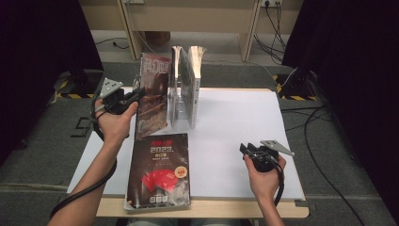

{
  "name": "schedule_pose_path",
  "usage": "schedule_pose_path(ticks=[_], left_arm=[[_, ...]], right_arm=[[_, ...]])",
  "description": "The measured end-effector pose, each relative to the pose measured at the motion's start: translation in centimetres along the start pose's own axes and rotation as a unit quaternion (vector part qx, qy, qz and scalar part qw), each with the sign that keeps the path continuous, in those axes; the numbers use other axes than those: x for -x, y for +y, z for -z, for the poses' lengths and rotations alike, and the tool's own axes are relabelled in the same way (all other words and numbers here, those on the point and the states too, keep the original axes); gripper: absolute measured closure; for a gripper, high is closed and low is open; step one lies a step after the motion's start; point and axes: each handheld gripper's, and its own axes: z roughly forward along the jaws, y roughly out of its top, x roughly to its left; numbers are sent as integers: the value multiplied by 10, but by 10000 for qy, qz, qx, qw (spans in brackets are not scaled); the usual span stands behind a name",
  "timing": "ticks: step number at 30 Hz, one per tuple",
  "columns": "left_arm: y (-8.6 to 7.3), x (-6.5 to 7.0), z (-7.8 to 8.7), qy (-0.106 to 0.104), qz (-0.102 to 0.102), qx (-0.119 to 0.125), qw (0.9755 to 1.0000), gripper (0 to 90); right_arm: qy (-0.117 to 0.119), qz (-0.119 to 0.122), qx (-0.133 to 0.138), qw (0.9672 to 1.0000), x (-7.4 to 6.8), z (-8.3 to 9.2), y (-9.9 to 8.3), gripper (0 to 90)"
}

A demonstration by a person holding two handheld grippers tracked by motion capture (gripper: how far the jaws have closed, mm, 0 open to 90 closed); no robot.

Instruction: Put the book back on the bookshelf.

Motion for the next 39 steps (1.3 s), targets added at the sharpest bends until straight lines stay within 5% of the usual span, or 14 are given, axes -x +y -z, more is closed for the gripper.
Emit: schedule_pose_path(ticks=[23,33,39], left_arm=[[14,6,-60,482,-100,210,9986,846],[-9,0,-79,808,-236,299,9960,845],[-26,-8,-72,915,-231,449,9945,844]], right_arm=[[17,-16,-39,10000,3,-1,-4,651],[32,-9,-85,10000,5,-3,-6,652],[41,23,-88,10000,4,-4,-7,654]])
